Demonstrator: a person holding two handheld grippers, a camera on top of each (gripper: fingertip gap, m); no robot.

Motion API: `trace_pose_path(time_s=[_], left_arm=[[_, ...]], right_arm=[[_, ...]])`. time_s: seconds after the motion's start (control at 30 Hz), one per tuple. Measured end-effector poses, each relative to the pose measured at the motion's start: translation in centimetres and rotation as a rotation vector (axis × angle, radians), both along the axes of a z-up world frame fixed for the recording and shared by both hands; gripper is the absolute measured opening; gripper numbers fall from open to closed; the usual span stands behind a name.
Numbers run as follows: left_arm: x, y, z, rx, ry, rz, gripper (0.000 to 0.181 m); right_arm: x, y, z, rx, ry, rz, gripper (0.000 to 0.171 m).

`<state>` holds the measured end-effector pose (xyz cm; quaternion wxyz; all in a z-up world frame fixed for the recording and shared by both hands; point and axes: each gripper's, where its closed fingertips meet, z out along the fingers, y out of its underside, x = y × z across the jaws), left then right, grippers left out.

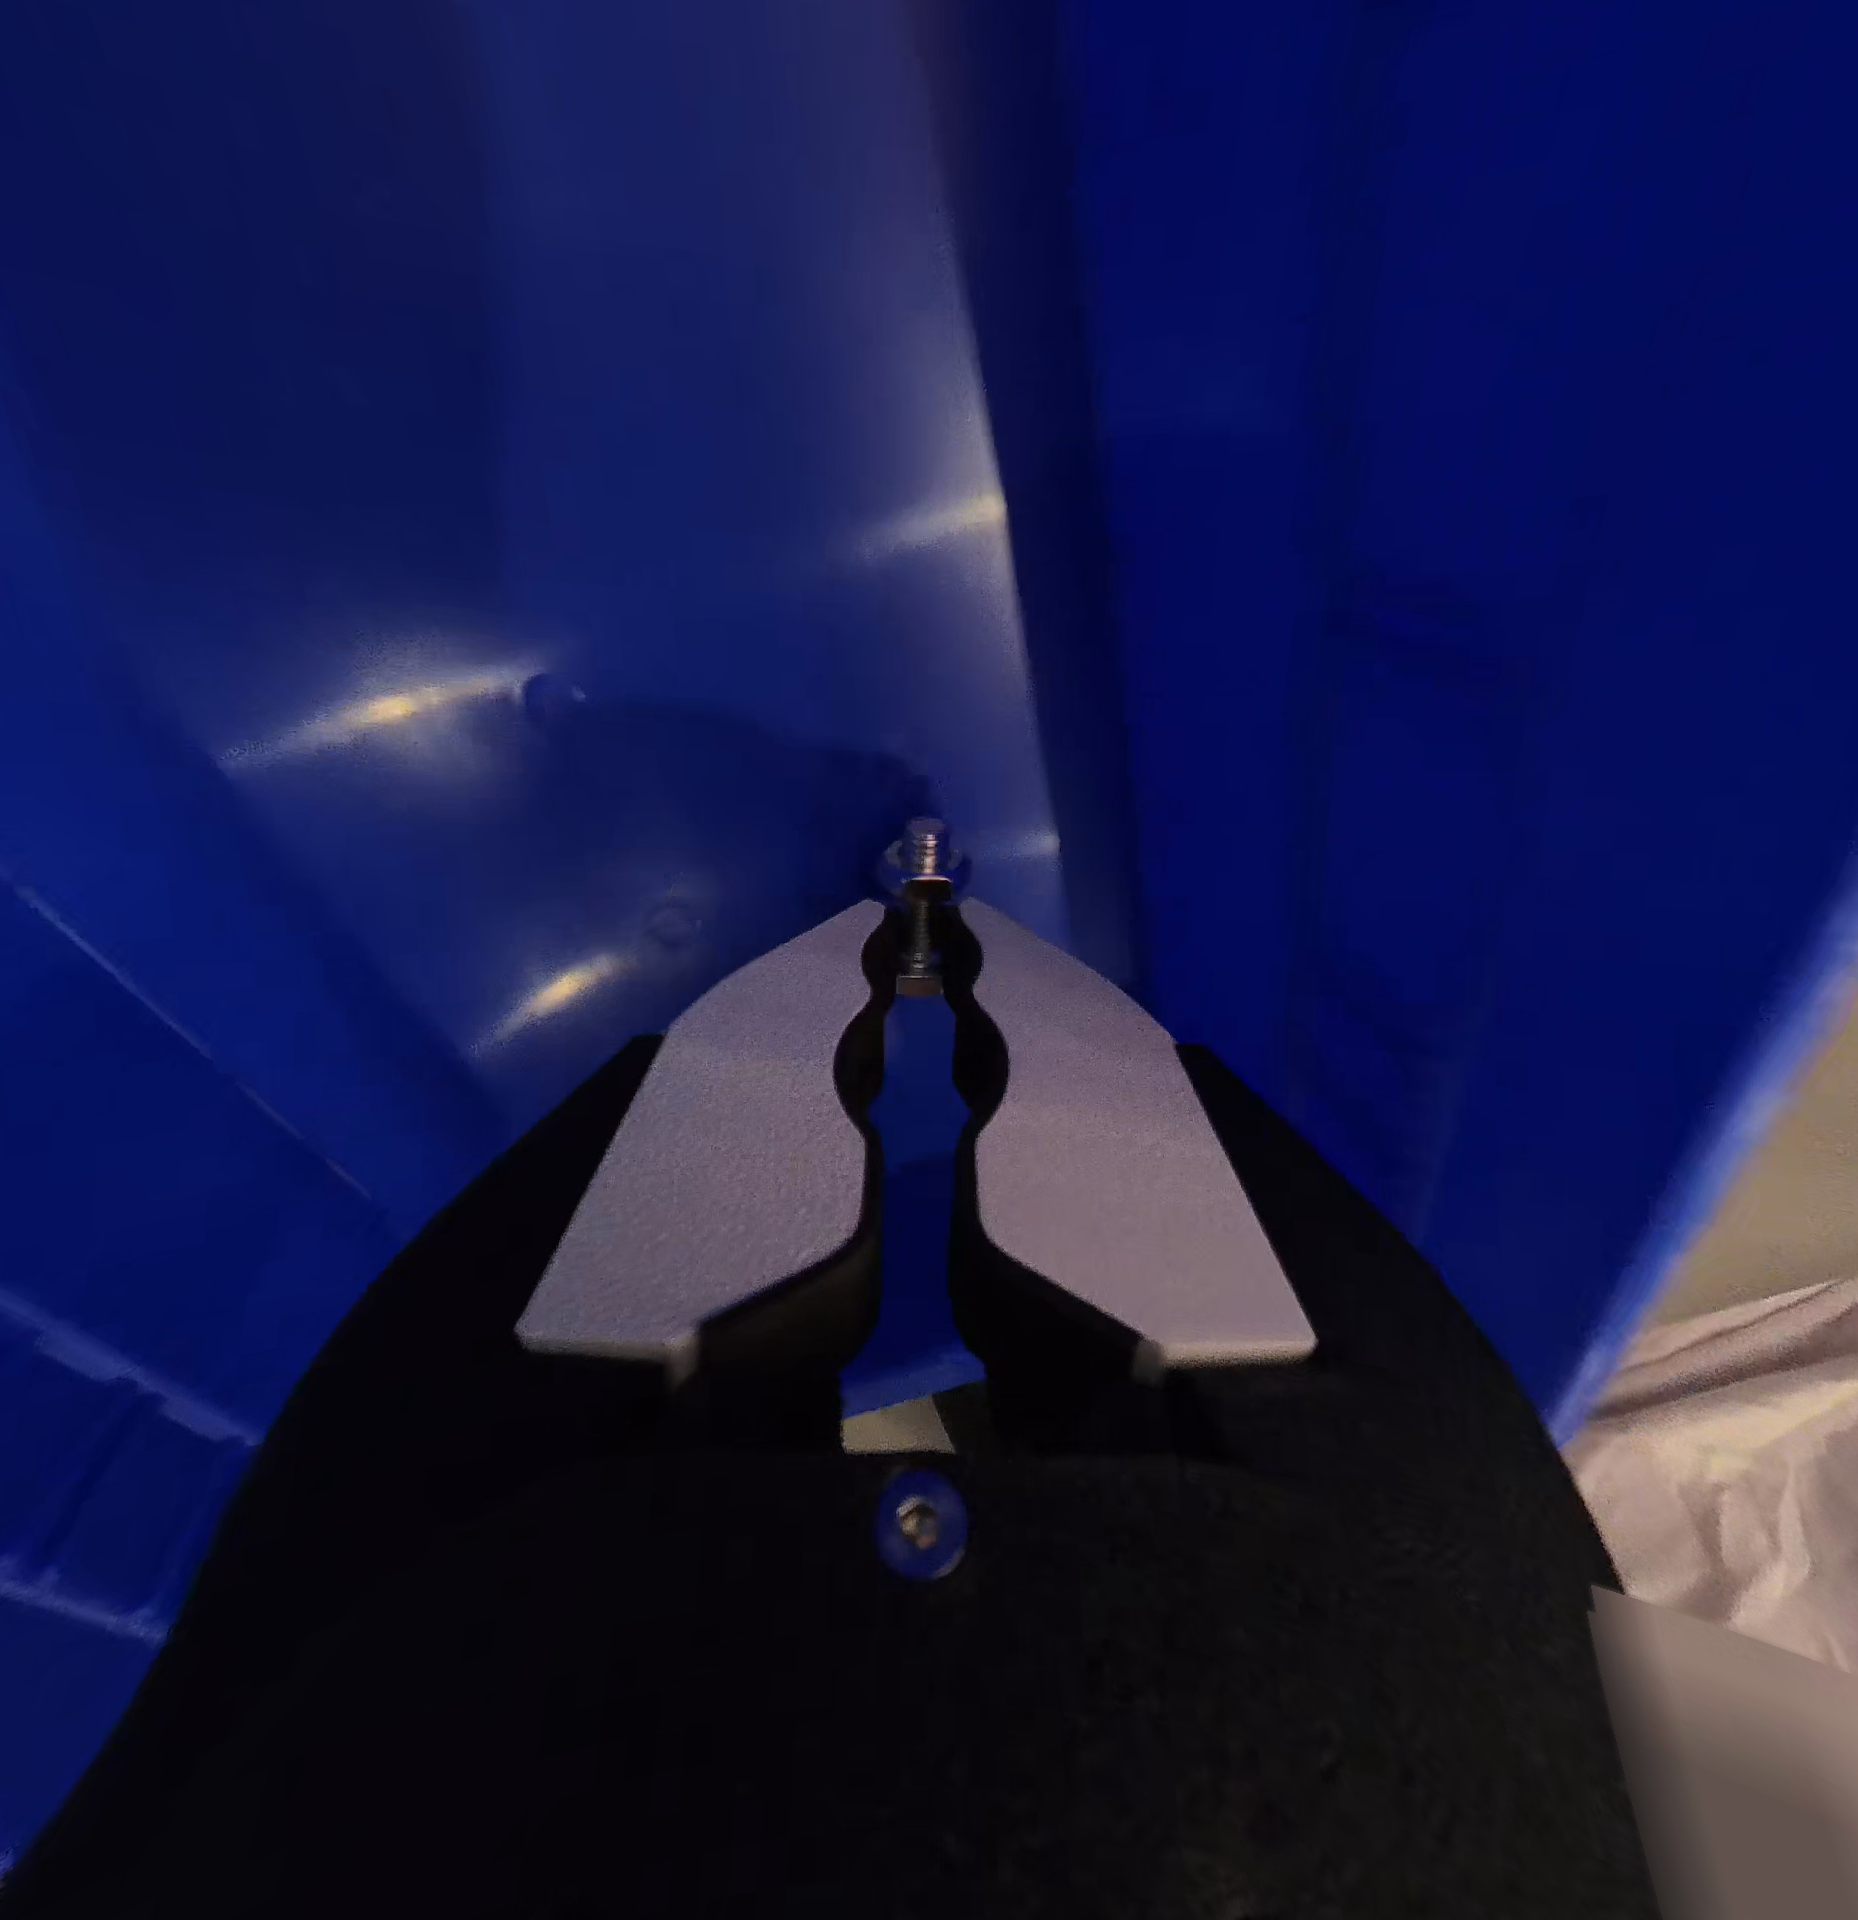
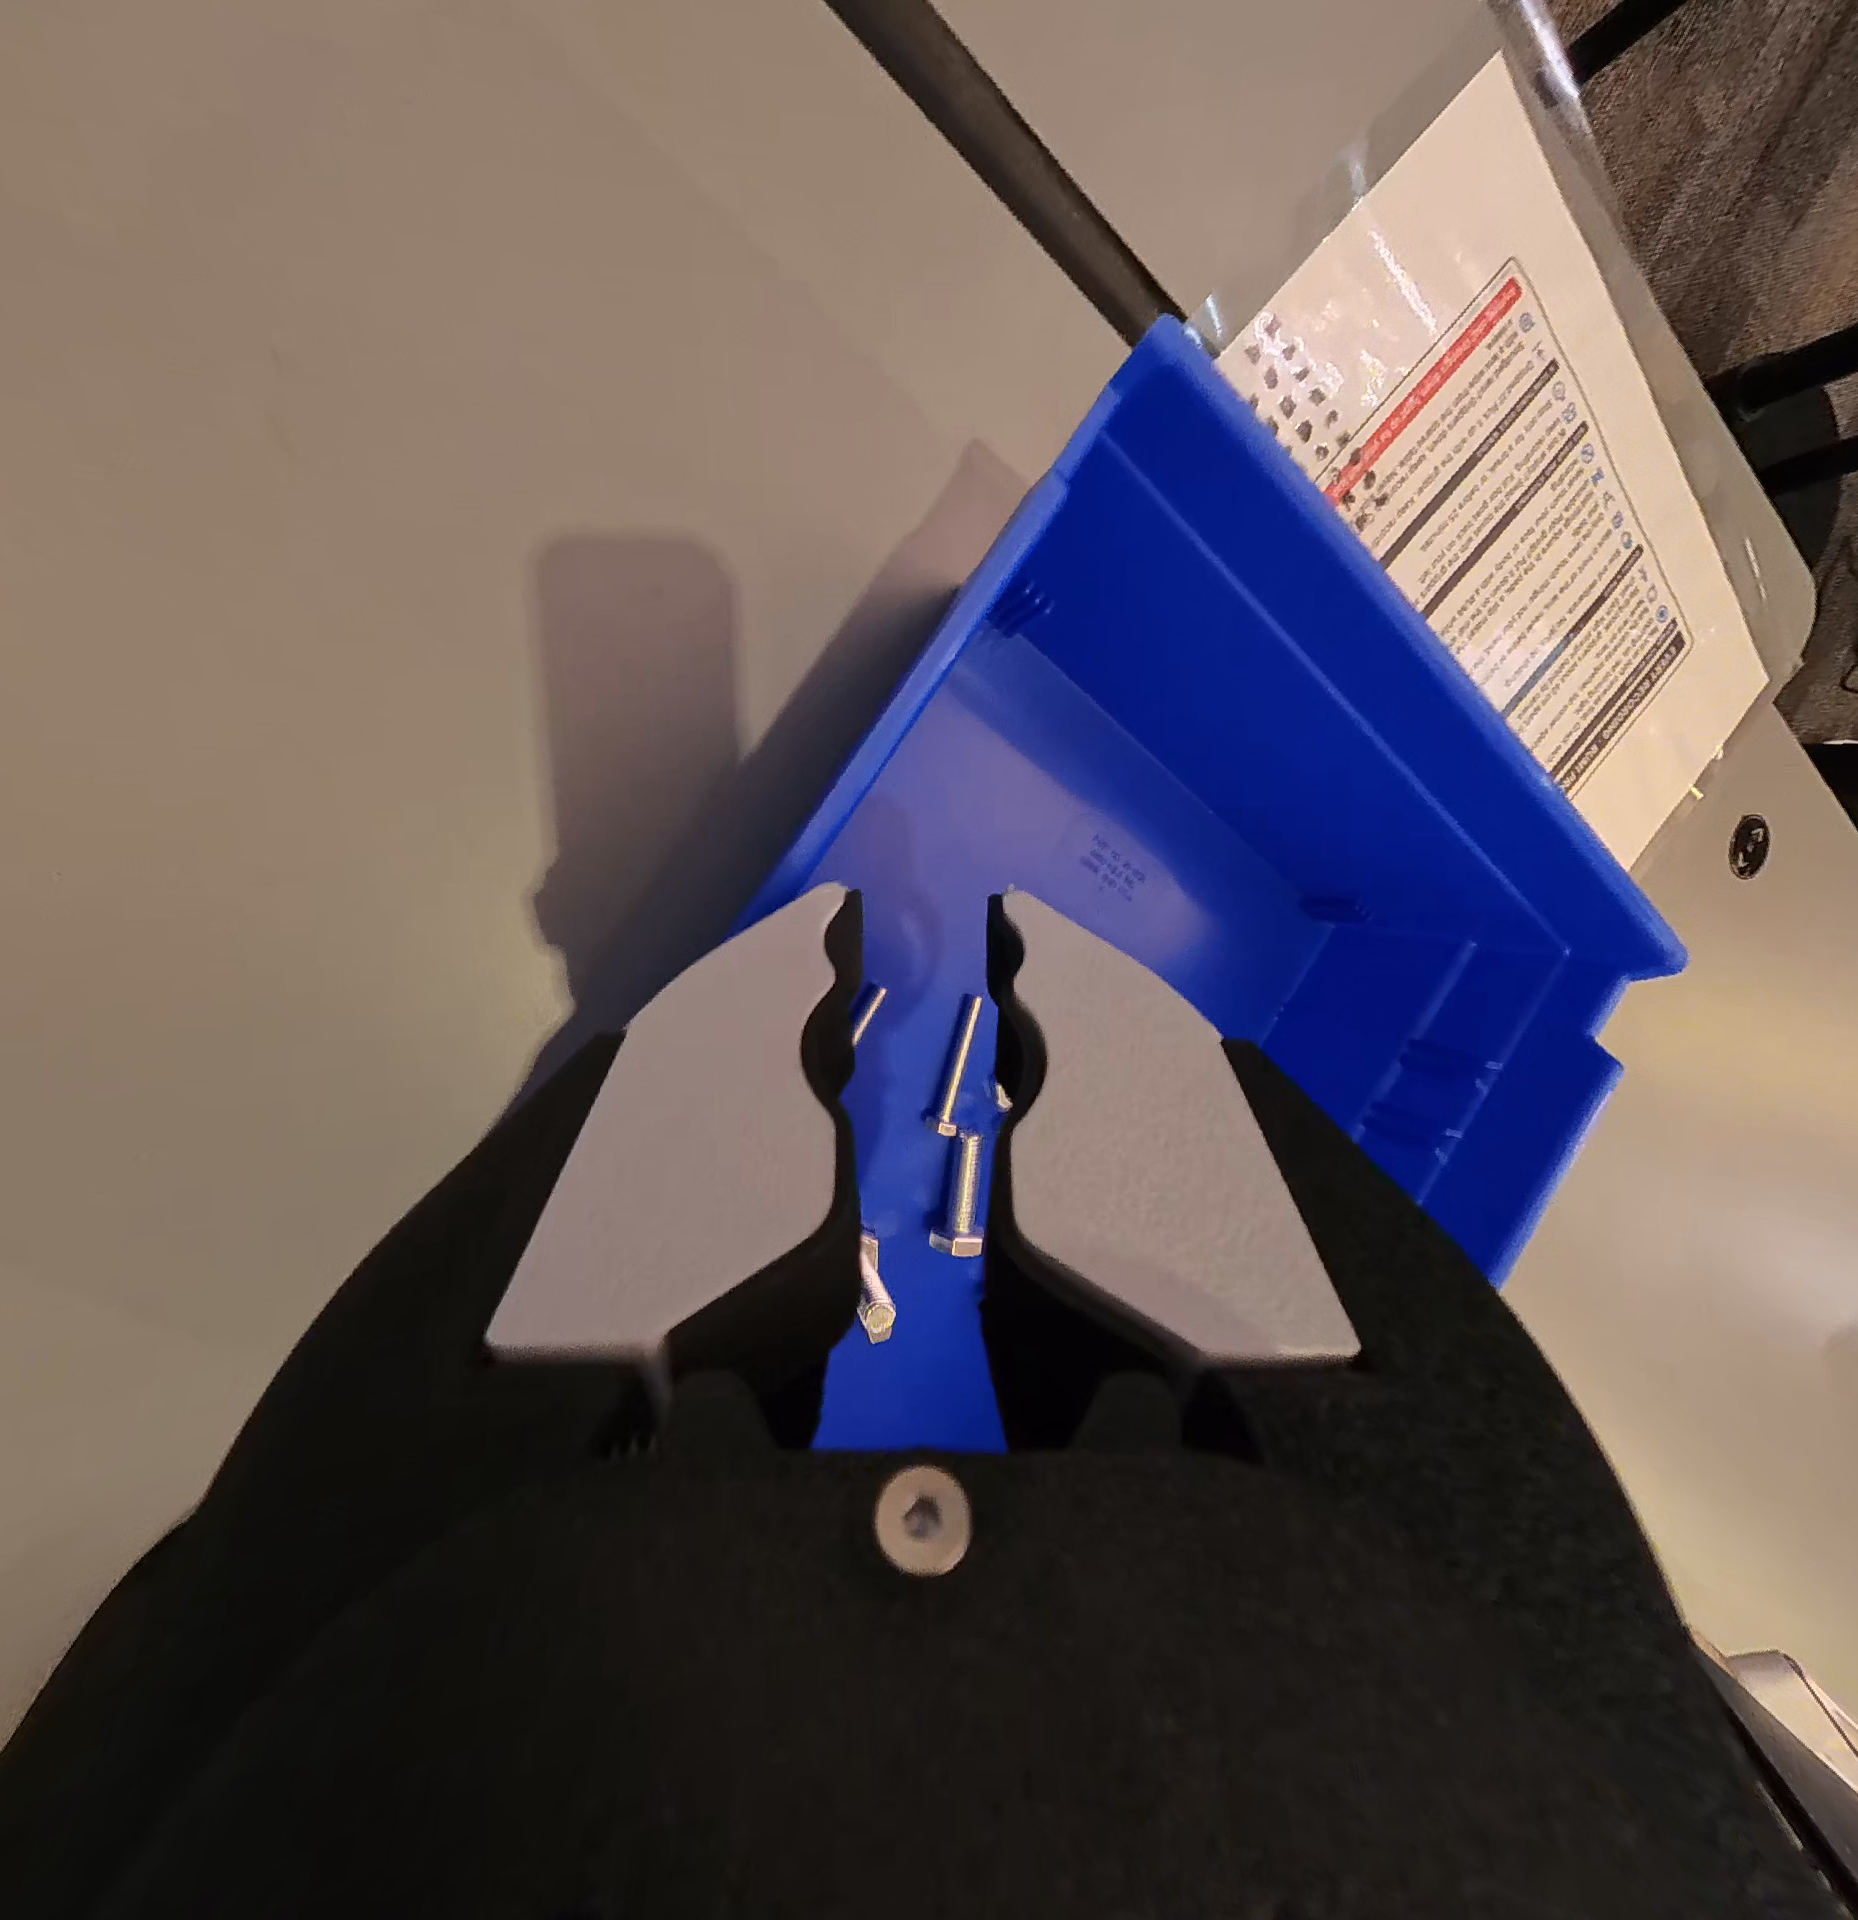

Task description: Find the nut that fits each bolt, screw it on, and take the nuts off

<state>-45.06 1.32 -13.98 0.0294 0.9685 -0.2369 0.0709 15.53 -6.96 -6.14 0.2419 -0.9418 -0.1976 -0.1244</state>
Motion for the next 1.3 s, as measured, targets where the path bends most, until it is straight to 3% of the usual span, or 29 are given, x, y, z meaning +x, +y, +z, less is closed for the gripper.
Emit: trace_pose_path(time_s=[0.13, 0.27, 0.4, 0.5, 0.6, 0.67, 0.93, 1.3], left_arm=[[0.6, 1.8, 4.8, 0.205, -0.152, 0.019, 0.007], [5.4, 1.7, 12.6, 0.491, -0.428, -0.127, 0.007], [14.0, -2.3, 19.9, 0.707, -0.752, -0.431, 0.007], [20.8, -6.8, 22.9, 0.766, -0.997, -0.647, 0.007], [25.6, -10.6, 22.9, 0.756, -1.115, -0.795, 0.007], [27.5, -11.9, 22.2, 0.759, -1.125, -0.838, 0.007], [30.1, -15.5, 21.4, 0.711, -1.189, -0.941, 0.007], [30.0, -16.0, 21.7, 0.747, -1.165, -0.964, 0.007]], right_arm=[[-0.4, 1.0, 1.3, 0.087, 0.002, 0.005, 0.018], [-2.4, 2.2, 4.2, 0.245, 0.005, 0.061, 0.018], [-8.2, 2.9, 8.0, 0.439, 0.118, 0.213, 0.019], [-16.7, 1.6, 12.1, 0.613, 0.429, 0.45, 0.018], [-24.7, -2.4, 15.6, 0.664, 0.809, 0.73, 0.014], [-27.2, -4.2, 16.7, 0.667, 0.932, 0.83, 0.012], [-30.6, -6.3, 16.1, 0.626, 1.005, 0.985, 0.012], [-31.7, -7.1, 15.8, 0.578, 1.103, 1.022, 0.012]])
